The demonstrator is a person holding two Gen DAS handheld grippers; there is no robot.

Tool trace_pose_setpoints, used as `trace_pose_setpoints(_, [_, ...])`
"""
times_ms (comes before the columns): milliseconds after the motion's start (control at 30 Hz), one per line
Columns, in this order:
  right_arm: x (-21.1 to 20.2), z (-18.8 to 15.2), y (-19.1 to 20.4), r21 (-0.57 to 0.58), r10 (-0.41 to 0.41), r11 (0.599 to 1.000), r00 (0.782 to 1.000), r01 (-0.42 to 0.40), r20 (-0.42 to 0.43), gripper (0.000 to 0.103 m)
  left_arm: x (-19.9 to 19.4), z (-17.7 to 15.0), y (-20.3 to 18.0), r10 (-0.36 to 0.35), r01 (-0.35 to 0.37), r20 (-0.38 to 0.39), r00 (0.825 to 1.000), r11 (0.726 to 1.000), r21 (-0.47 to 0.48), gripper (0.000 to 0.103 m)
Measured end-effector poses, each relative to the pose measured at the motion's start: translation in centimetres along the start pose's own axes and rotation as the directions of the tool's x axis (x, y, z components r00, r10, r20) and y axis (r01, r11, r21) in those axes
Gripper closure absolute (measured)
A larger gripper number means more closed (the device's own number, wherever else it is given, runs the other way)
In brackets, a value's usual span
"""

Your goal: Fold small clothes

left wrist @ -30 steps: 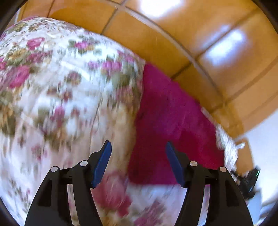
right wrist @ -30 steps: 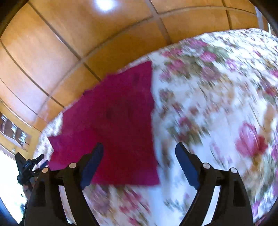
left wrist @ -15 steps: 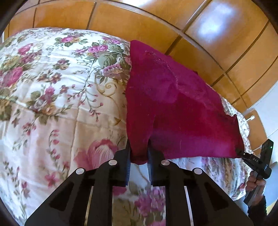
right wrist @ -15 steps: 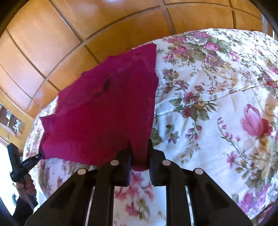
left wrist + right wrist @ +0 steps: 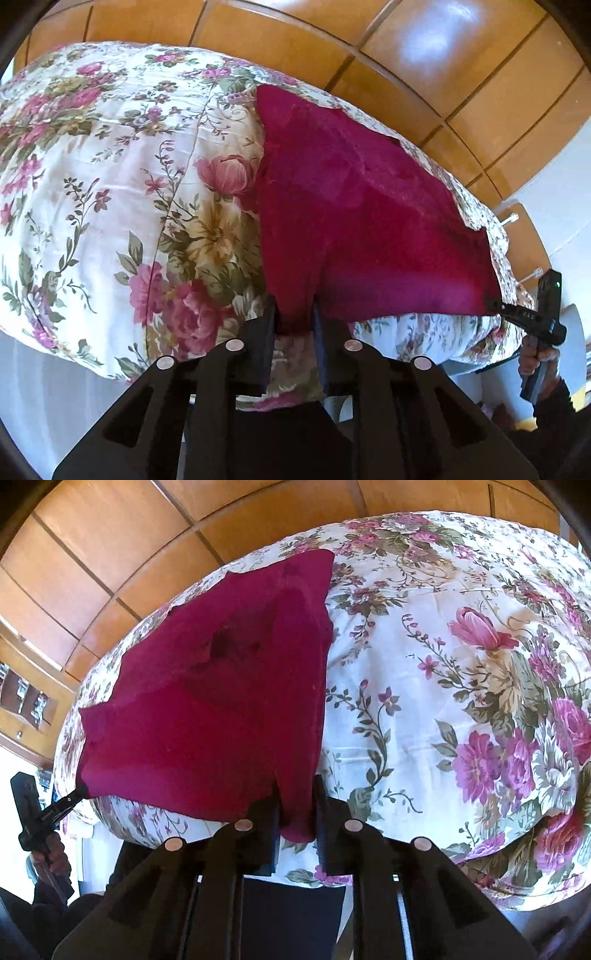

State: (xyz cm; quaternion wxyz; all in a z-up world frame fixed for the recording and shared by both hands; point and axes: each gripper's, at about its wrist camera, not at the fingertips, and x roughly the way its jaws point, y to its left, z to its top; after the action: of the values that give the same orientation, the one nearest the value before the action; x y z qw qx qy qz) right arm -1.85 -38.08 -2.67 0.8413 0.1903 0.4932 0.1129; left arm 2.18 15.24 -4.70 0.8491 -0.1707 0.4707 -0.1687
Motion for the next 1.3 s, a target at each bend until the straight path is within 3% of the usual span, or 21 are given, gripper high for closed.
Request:
trace_pose_setpoints(33, [-0.1, 0.3, 0.1, -0.005, 0.001, 1.000, 1.000, -0.001, 0.003, 0.081, -0.1, 0.3, -0.1, 0.018, -0.018, 0.012, 1.000, 1.000, 0.010, 0.074])
trace_pose_setpoints(100, [-0.4, 1.2, 0.2, -0.020, -0.013, 1.000, 1.000, 0.013, 0.023, 0.063, -0.5, 1.4, 0.1, 0.036, -0.038, 0.051, 0.998, 0.999, 0.026, 0.057])
trace_pose_setpoints(267, [-0.5, 4.3, 0.9, -0.095, -0.097, 0.990, 0.990, 0.107, 0.102, 0.061, 0.0, 4.7, 1.2, 0.029, -0.031, 0.101, 0.994, 0.999, 0.016, 0.057])
trace_pose_setpoints(433, [2.2, 7.3, 1.3, -0.149, -0.161, 0.973, 0.979, 0.178, 0.124, 0.061, 2.9, 7.5, 1.8, -0.003, 0.002, 0.067, 0.998, 1.000, 0.014, 0.057])
trace_pose_setpoints(467, [2.5, 7.7, 1.2, -0.150, -0.164, 0.972, 0.979, 0.182, 0.122, 0.066, 3.5, 8.0, 1.7, -0.015, 0.014, 0.064, 0.998, 1.000, 0.018, 0.058])
trace_pose_setpoints(500, [3.0, 8.1, 1.3, -0.153, -0.162, 0.972, 0.980, 0.179, 0.118, 0.079, 3.7, 8.1, 1.5, -0.020, 0.019, 0.065, 0.998, 0.999, 0.027, 0.071])
trace_pose_setpoints(567, [3.2, 8.3, 1.8, -0.184, -0.160, 0.967, 0.981, 0.178, 0.110, 0.095, 3.9, 8.2, 0.7, -0.016, 0.011, 0.073, 0.997, 0.998, 0.064, 0.088])
trace_pose_setpoints(600, [2.9, 8.1, 2.1, -0.200, -0.160, 0.963, 0.980, 0.180, 0.115, 0.096, 3.7, 8.1, 0.2, -0.013, 0.005, 0.090, 0.996, 0.996, 0.092, 0.097])
trace_pose_setpoints(833, [-2.7, 7.2, 3.8, -0.203, -0.113, 0.965, 0.965, 0.163, 0.237, 0.097, -0.3, 7.8, -0.9, -0.071, 0.045, 0.207, 0.976, 0.991, 0.125, 0.097])
trace_pose_setpoints(967, [-4.7, 9.6, 4.4, -0.163, -0.041, 0.982, 0.952, 0.095, 0.304, 0.097, -1.7, 9.7, -1.5, -0.072, 0.035, 0.273, 0.959, 0.990, 0.137, 0.097])
trace_pose_setpoints(1167, [-2.7, 15.7, 4.1, -0.085, -0.033, 0.994, 0.941, 0.065, 0.336, 0.097, -0.5, 15.2, -2.0, -0.017, -0.035, 0.337, 0.941, 0.989, 0.147, 0.097])
trace_pose_setpoints(1300, [1.0, 20.1, 3.4, -0.004, -0.064, 0.998, 0.950, 0.069, 0.307, 0.097, 2.9, 18.8, -1.9, 0.070, -0.113, 0.313, 0.947, 0.986, 0.122, 0.097])
